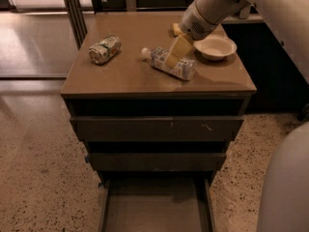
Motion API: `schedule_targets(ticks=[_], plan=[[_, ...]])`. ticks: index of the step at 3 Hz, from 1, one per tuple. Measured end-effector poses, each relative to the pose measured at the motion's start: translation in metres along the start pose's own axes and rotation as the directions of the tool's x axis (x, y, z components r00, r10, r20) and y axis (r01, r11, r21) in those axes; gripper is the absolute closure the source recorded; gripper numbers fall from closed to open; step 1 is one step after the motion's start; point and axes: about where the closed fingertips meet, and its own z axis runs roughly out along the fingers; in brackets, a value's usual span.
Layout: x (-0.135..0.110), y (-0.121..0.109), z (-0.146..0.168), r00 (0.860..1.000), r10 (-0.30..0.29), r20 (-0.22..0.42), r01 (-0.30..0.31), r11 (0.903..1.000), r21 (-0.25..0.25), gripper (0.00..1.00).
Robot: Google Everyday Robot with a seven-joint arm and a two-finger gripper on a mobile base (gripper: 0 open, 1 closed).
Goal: Place blue plastic bottle into bottom drawer
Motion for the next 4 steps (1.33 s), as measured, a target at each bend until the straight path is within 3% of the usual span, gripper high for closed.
schedule_targets(ticks=[2, 4], plan=[[0.0, -0.007, 0.057, 0.999, -0.006, -0.032, 0.003, 0.996, -0.089, 0.0], [0.036, -0.017, 0.09, 0.992, 0.048, -0.113, -0.063, 0.9877, -0.143, 0.0]])
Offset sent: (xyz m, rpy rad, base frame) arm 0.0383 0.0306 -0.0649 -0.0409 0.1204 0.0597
